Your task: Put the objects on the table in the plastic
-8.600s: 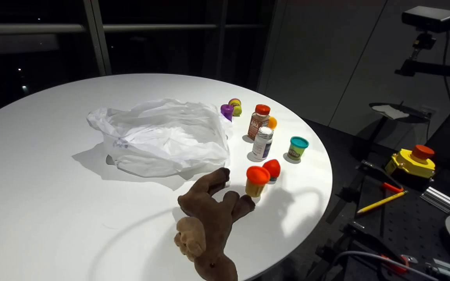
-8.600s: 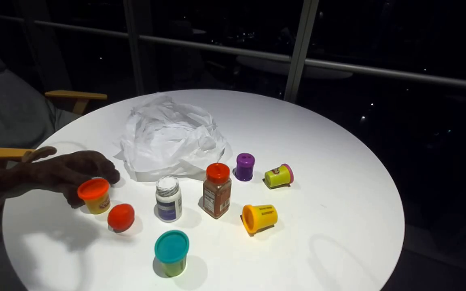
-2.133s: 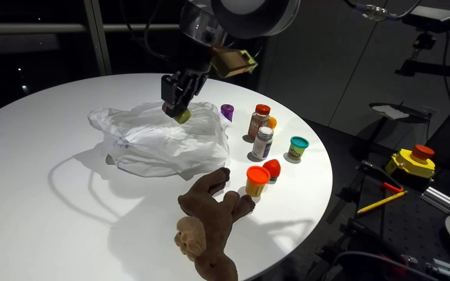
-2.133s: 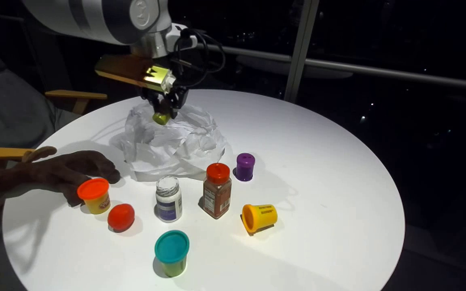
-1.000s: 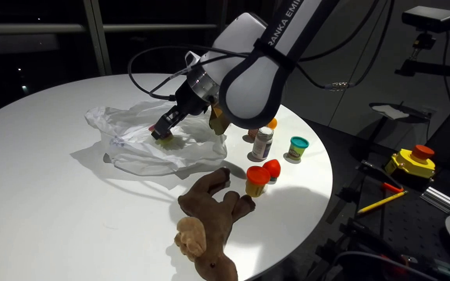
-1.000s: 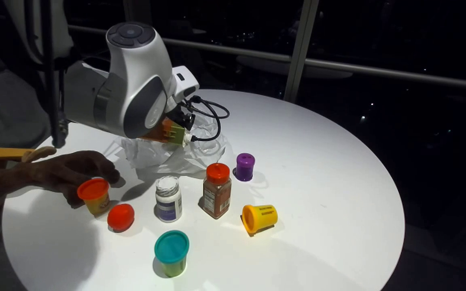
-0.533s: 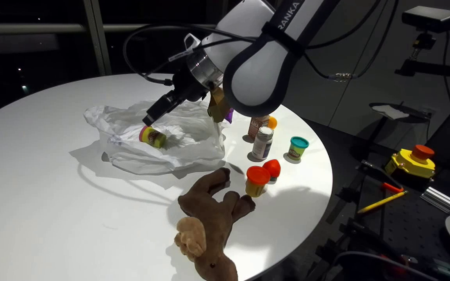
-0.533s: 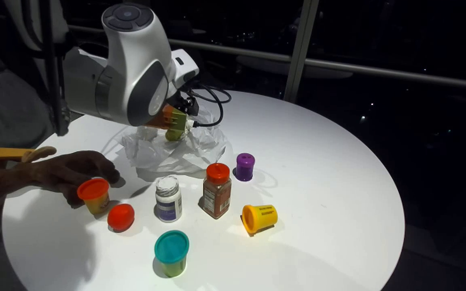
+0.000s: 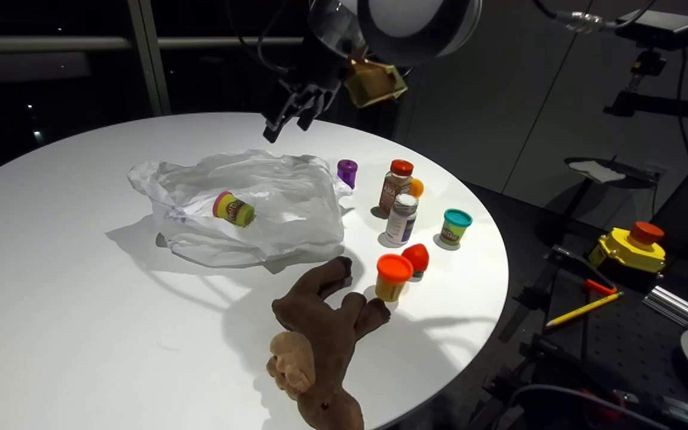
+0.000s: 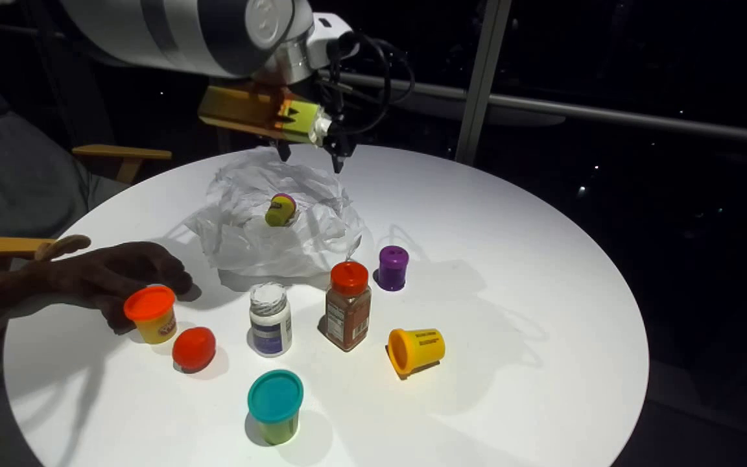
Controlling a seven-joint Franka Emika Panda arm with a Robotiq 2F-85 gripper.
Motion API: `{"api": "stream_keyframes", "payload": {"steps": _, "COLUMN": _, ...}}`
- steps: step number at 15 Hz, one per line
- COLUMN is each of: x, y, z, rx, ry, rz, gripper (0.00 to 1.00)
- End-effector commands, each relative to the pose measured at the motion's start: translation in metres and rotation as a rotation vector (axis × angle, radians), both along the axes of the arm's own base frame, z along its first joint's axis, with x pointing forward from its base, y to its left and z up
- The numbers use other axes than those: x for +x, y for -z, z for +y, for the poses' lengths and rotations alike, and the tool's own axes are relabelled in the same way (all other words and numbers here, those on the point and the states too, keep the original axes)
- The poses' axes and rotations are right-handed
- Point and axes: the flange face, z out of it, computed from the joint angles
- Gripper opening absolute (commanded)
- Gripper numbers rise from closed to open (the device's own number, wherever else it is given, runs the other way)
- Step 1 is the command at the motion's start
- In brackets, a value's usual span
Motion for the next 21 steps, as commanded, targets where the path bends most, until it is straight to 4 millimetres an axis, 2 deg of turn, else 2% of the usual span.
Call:
{"api": "stream_keyframes", "payload": {"steps": 1, "x": 0.007, "y": -0.036, "z": -0.031, "rx": -0.103, "ry": 0.150, "rz": 0.105, "gripper": 1.00}}
{"api": "stream_keyframes", "payload": {"steps": 3, "x": 0.018, "y": -0.034, "z": -0.043, "rx": -0.169, "ry": 0.216, "rz": 0.201, "gripper": 1.00}}
{"api": "stream_keyframes", "payload": {"steps": 4, "x": 0.024, "y": -0.026, "z": -0.048, "rx": -0.198, "ry": 0.244, "rz": 0.258, "gripper": 1.00}}
{"api": "stream_keyframes", "payload": {"steps": 8, "x": 0.044, "y": 0.022, "z": -0.066, "rx": -0.234, "ry": 0.251, "rz": 0.486, "gripper": 1.00}}
{"api": "stream_keyframes", "payload": {"steps": 10, "x": 0.055, "y": 0.043, "z": -0.078, "rx": -0.239, "ry": 0.273, "rz": 0.518, "gripper": 1.00}}
{"api": "stream_keyframes", "payload": {"steps": 12, "x": 0.067, "y": 0.055, "z": -0.092, "rx": -0.223, "ry": 0.300, "rz": 0.526, "gripper": 1.00}}
{"api": "stream_keyframes", "payload": {"steps": 16, "x": 0.079, "y": 0.058, "z": -0.118, "rx": -0.193, "ry": 0.343, "rz": 0.513, "gripper": 1.00}}
{"api": "stream_keyframes", "payload": {"steps": 21, "x": 0.074, "y": 0.058, "z": -0.135, "rx": -0.184, "ry": 0.342, "rz": 0.562, "gripper": 1.00}}
